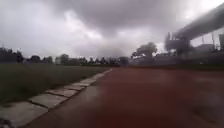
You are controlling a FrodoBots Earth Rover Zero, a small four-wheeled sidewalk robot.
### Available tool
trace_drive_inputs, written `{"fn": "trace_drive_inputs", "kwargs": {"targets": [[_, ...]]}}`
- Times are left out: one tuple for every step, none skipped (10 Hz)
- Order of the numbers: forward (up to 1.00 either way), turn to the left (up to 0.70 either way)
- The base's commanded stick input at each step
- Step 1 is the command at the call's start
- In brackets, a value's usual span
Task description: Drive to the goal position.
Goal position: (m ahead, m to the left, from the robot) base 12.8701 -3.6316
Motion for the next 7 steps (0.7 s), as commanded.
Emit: {"fn": "trace_drive_inputs", "kwargs": {"targets": [[0.50, 0.00], [0.50, 0.00], [0.50, 0.00], [0.50, 0.00], [0.50, 0.00], [0.50, 0.00], [0.50, 0.00]]}}
